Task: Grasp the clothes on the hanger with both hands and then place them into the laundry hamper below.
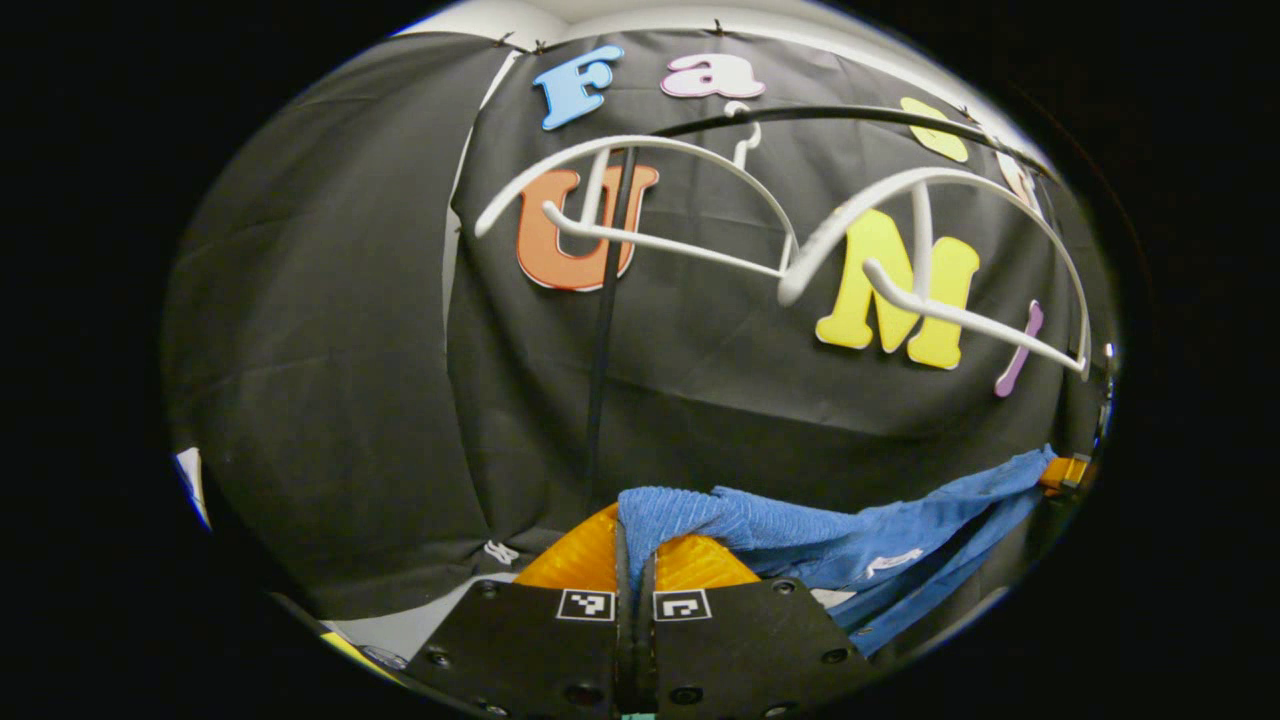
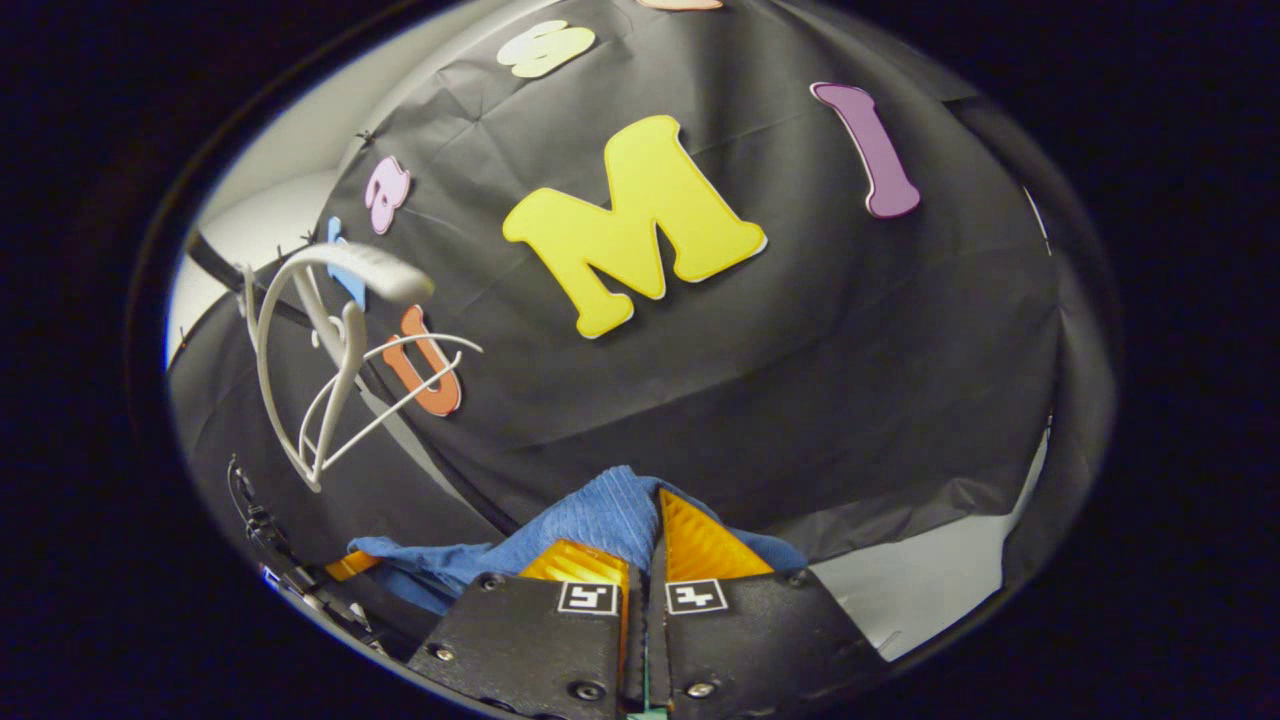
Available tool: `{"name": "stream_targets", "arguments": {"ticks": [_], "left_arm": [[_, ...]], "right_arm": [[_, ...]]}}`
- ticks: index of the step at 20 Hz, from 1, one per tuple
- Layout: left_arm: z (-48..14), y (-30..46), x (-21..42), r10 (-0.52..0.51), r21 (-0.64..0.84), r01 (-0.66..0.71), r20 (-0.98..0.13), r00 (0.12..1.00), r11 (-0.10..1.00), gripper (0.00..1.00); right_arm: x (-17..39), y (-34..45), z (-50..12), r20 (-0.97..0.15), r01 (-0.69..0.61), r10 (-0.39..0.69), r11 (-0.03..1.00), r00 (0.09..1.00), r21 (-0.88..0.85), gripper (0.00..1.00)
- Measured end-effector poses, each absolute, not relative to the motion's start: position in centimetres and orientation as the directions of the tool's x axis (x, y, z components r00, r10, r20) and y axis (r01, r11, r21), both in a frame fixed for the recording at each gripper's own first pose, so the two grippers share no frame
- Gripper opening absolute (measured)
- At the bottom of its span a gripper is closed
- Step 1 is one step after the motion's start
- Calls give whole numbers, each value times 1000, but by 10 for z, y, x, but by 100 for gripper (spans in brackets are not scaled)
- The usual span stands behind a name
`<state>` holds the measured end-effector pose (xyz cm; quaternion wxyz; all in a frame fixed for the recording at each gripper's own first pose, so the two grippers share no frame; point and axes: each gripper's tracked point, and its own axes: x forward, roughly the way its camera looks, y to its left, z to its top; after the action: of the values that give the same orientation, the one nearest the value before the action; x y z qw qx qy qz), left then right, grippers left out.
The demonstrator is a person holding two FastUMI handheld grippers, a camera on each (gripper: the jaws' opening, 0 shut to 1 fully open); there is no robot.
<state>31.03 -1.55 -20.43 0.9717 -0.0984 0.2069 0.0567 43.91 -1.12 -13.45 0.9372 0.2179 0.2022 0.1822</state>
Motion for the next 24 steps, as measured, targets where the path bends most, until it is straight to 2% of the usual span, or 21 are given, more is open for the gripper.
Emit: {"name": "stream_targets", "arguments": {"ticks": [5, 11, 16, 24], "left_arm": [[-211, -57, 290, -9, -138, -56, -434, 901, 989, 0], [-197, -127, 266, -161, -152, 106, -417, 895, 983, 0], [-204, -161, 245, -220, -92, 200, -399, 890, 975, 0], [-329, -172, 201, -236, -185, 161, -520, 821, 969, 0]], "right_arm": [[398, 30, -153, -321, -313, 490, 826, 811, 469, 5], [347, 103, -161, -326, -433, 595, 781, 734, 449, 5], [313, 144, -181, -329, -516, 659, 742, 676, 428, 5], [282, 131, -307, -525, -456, 590, 807, 613, 376, 5]]}}
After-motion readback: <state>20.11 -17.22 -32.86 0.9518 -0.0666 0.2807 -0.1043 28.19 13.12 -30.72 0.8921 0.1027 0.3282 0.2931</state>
